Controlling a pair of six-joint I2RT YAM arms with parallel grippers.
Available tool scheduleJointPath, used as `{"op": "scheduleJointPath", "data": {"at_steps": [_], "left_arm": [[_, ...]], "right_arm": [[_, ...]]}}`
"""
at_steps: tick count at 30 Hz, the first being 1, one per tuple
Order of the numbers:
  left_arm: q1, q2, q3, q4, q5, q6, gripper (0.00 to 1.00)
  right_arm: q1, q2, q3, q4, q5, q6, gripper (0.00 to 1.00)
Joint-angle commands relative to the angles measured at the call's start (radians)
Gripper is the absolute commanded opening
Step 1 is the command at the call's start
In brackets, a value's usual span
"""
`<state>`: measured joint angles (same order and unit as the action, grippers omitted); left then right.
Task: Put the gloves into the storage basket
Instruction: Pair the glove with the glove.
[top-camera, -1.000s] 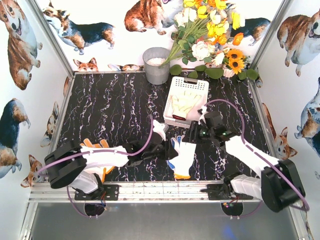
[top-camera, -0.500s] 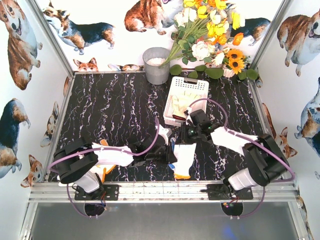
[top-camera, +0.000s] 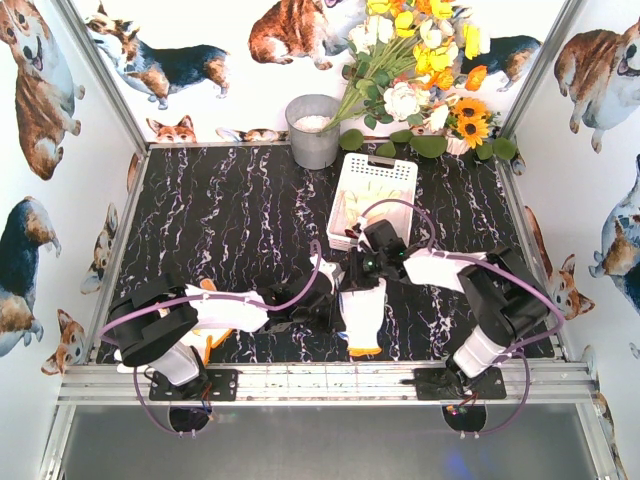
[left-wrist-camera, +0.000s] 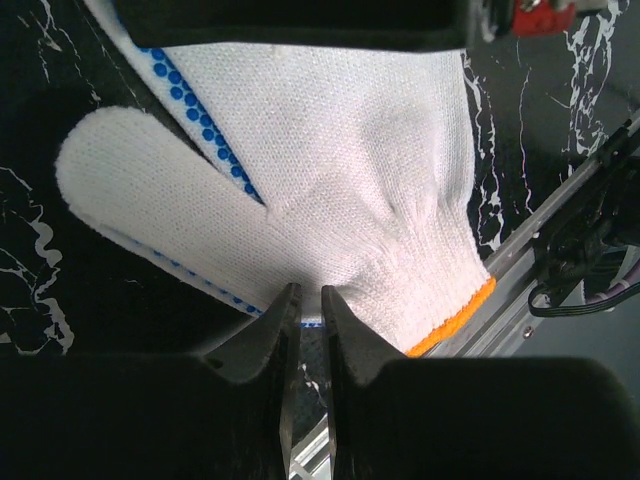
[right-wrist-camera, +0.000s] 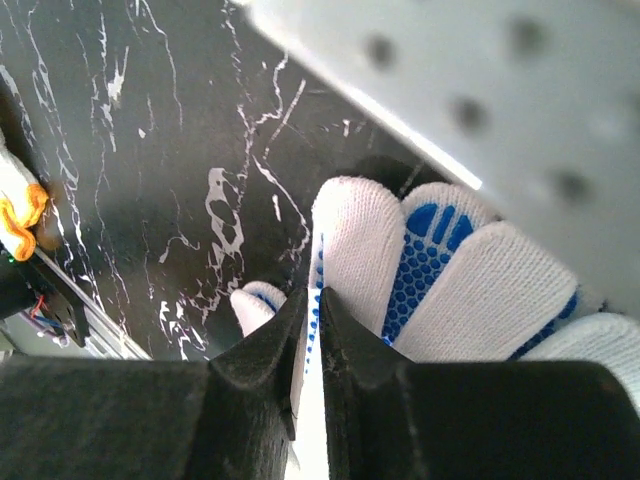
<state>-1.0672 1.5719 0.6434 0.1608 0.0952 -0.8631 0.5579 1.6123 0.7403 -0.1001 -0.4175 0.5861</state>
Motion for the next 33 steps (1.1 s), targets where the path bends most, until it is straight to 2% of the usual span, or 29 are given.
{"op": "scheduleJointPath", "data": {"at_steps": [1,7,11,15,20,33], "left_arm": [[0.003,-0.010,0.019,-0.020,0.014,0.001,0.08],[0.003,-0.077,-0.005,0.008,-0.005,-0.011,0.13],[0.003,-0.125,-0.012,0.012,-0.036,-0.006,0.16],[0.004,-0.128,-0.011,0.021,-0.064,0.012,0.16],[0.009,-0.090,0.005,0.031,-0.079,0.027,0.14],[0.020,-0.027,-0.010,0.046,-0.051,0.048,0.12]], "right_arm": [[0.022,0.016,0.056,0.060,0.007,-0.005,0.14],[0.034,-0.080,0.062,-0.020,0.072,-0.010,0.24],[0.066,-0.177,0.083,-0.169,0.279,-0.029,0.31],[0.092,-0.209,0.096,-0.258,0.434,-0.016,0.32],[0.104,-0.173,0.139,-0.313,0.513,-0.019,0.32],[0.163,-0.022,0.237,-0.343,0.558,-0.023,0.28]]}}
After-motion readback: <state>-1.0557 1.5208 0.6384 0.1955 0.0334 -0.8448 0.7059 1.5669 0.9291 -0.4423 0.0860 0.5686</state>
